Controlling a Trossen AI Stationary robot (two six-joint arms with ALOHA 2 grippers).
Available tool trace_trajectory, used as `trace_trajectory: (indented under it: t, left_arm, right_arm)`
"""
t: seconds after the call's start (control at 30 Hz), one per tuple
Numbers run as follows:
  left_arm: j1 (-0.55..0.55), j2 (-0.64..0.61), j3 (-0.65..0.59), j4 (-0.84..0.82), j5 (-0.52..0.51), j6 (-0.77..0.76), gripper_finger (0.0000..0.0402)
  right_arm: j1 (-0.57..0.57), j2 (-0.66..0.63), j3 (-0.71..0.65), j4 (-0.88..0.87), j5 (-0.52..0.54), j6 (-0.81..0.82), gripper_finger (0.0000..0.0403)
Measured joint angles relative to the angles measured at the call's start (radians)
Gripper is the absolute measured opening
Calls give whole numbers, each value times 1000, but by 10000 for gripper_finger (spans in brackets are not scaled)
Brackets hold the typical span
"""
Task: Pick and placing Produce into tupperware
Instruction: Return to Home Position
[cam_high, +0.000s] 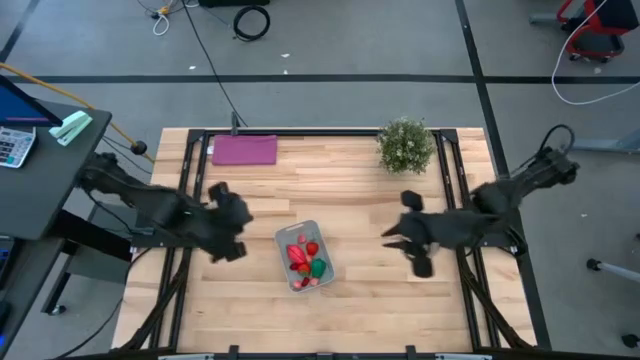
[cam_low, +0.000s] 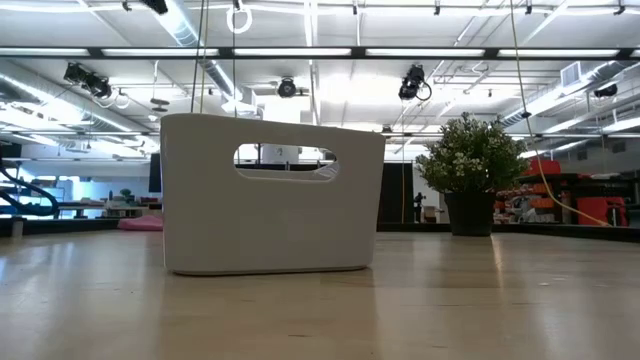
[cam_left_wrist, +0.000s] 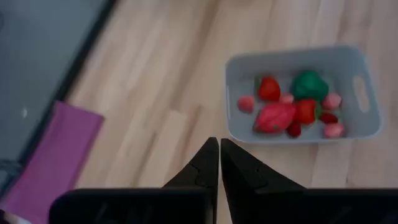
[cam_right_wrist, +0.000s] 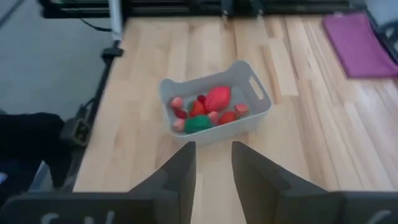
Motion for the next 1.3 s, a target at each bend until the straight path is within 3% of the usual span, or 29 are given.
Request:
trace_trajectory:
  t: [0.1, 0.23, 0.4, 0.53, 0.7, 0.83, 0.9, 1.13, 1.3]
  left_arm:
    - [-61, -103, 1, -33, -61, -23, 31]
    - [-160, -233, 0, -85, -97, -172, 33]
    - [-289, -329, -98, -17, -256, -229, 24]
    - [-358, -362, -296, 258, -242, -164, 19]
    - [-405, -391, -572, 889, -167, 166, 30]
    - [-364, -393, -741, 1396, -92, 483, 38]
    - [-315, -394, -794, 1512, -26, 551, 38]
    - [-64, -429, -825, 1539, 46, 685, 28]
    - [49, -610, -825, 1470, 82, 775, 34]
  right_arm:
    - [95, -77, -73, 1, 68, 34, 110]
    - [209, -174, -224, 40, 248, 188, 109]
    - [306, -256, -474, 188, 365, 344, 111]
    - [344, -290, -639, 423, 293, 270, 110]
    - [349, -348, -709, 697, 160, 37, 111]
    - [348, -436, -702, 762, 124, -184, 110]
    - [336, -491, -701, 766, 119, -253, 109]
    - [205, -623, -700, 692, 44, -326, 110]
    - [85, -705, -701, 499, 42, -225, 110]
